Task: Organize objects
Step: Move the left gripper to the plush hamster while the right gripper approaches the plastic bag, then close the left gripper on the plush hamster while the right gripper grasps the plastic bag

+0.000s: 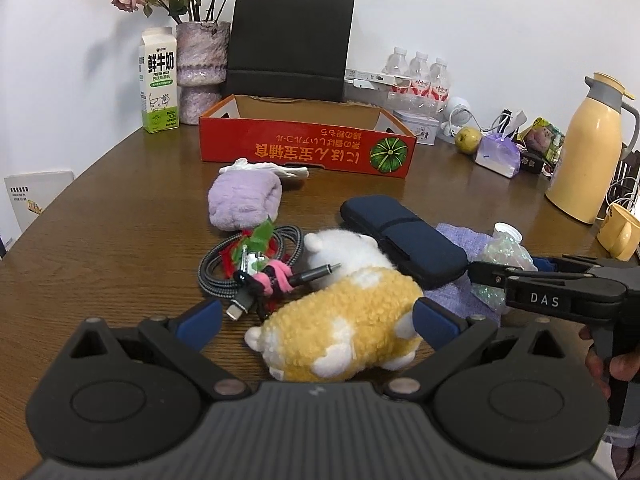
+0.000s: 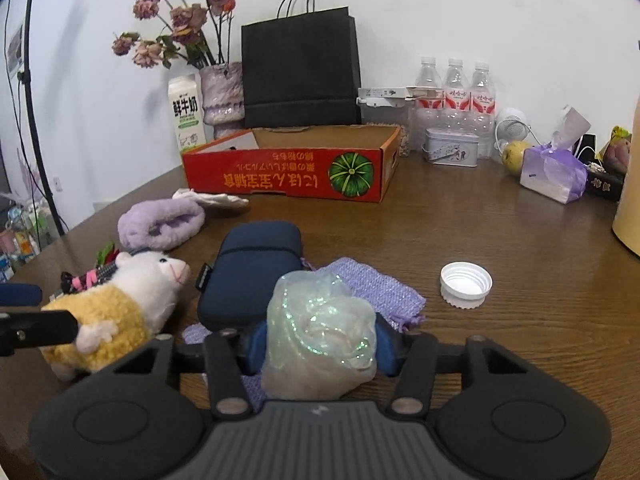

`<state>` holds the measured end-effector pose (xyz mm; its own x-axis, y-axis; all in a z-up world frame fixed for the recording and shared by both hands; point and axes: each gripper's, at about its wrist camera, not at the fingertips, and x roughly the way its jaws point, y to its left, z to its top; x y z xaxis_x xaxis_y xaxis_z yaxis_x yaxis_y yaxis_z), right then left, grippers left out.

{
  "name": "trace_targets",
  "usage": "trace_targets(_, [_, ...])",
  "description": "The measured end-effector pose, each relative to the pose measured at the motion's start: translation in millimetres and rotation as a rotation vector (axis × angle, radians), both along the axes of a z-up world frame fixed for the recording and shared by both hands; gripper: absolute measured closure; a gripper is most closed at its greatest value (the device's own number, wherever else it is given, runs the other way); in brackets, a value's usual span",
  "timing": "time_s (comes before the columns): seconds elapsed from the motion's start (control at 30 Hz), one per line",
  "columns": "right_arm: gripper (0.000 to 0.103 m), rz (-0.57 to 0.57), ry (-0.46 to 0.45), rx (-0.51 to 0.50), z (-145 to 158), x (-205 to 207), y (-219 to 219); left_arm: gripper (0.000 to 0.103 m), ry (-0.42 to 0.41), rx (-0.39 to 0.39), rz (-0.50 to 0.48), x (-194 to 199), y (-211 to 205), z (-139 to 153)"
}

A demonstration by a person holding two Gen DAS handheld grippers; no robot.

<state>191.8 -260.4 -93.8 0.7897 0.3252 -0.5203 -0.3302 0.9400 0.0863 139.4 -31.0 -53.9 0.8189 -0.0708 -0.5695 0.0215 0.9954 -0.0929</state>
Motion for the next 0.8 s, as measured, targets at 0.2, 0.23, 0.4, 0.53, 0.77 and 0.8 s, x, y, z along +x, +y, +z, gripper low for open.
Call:
trace_targets(0.2, [0.061,-0.017,-0.049,0.039,3.8,-7.8,-8.9,0.0,0.014,-0.013,0.008,4.3,-3.0,1.4])
trace_targets(0.23, [0.061,-0.024,-0.059,0.04,4.4,-9.2,-9.5,0.0,0.017,-0.016,0.01,5.3,-3.6,1.6])
trace_targets(0.4, [0.062,-0.041,-0.101,0.017,7.3,-14.7,-7.8,0.0,0.052,-0.042,0.018,14.9,-8.6,-0.1])
trace_targets(0.53, [0.062,-0.048,-0.118,0.003,8.4,-17.1,-7.0,0.0,0.062,-0.051,0.047,23.8,-13.5,-0.2])
trace_targets(0.77, [0.061,-0.054,-0.139,-0.013,9.6,-20.4,-4.0,0.0,0.104,-0.025,0.113,36.4,-26.5,-10.7])
trace_targets(0.8, [0.061,-0.054,-0.138,-0.012,9.5,-20.7,-4.5,0.0,0.102,-0.029,0.124,37.4,-26.5,-12.4])
